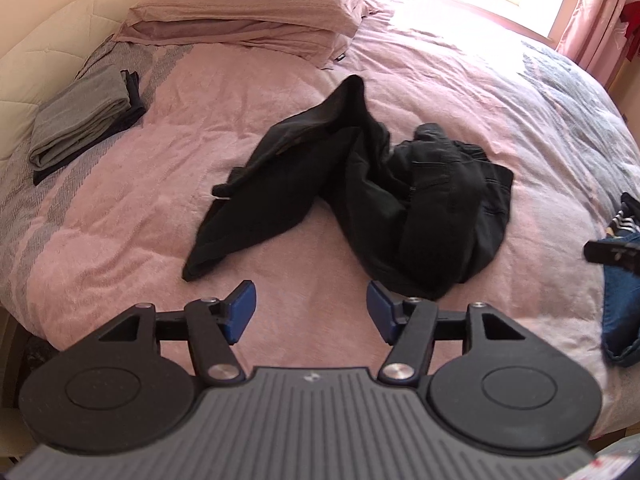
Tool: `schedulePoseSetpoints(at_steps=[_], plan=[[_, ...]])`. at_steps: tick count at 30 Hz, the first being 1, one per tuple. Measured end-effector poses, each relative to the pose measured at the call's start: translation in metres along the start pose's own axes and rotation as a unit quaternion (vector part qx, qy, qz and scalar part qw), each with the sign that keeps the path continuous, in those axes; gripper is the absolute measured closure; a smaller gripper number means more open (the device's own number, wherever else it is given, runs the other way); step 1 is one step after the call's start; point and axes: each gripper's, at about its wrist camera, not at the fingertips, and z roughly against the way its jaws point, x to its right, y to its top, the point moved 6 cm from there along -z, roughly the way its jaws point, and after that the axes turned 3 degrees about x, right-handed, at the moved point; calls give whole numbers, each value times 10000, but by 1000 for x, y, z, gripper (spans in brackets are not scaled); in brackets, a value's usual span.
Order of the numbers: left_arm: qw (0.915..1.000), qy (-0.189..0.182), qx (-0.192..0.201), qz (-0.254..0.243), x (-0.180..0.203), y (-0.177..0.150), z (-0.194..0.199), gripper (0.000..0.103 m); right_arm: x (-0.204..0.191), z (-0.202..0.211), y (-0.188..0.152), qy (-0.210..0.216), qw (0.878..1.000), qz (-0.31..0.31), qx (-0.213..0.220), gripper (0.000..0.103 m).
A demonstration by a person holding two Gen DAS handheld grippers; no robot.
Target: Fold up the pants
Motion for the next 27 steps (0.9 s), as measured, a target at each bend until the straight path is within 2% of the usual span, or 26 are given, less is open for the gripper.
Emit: schedulePoseSetpoints(at_steps=[2, 8, 12, 15, 19, 23, 24, 25, 26, 27], plan=[[9999, -11, 49, -113, -16, 10, -16, 34, -3, -14, 11, -95, 9998, -176, 75, 65], [9956, -247, 86, -904, -46, 46, -84, 27, -11, -64, 44, -546, 9968, -571, 128, 65], [9882, -424, 156, -1464, -48, 73, -126, 20, -12, -99, 60, -778, 9939, -778, 58, 64], [9819, -607, 164, -1785, -43, 88, -159, 17, -12, -120, 69, -881, 9917, -930, 72, 57], [9701, -799, 151, -2287, -30, 91, -203, 14, -13, -149, 80, -965, 9903, -995, 115, 46], [9597, -836, -86, -2681, -19, 83, -243, 13, -16, -184, 92, -939, 9914, -903, 132, 43], [9583, -835, -73, -2733, -18, 81, -249, 14, -17, -195, 95, -968, 9917, -844, 113, 43], [9567, -799, -34, -2800, -19, 76, -256, 24, -17, -207, 97, -977, 9920, -799, 87, 43], [9549, -777, -40, -2867, -18, 73, -261, 44, -17, -218, 98, -998, 9921, -759, 35, 43], [9534, -767, -28, -2917, -18, 71, -265, 54, -15, -229, 97, -1014, 9923, -715, -46, 43]])
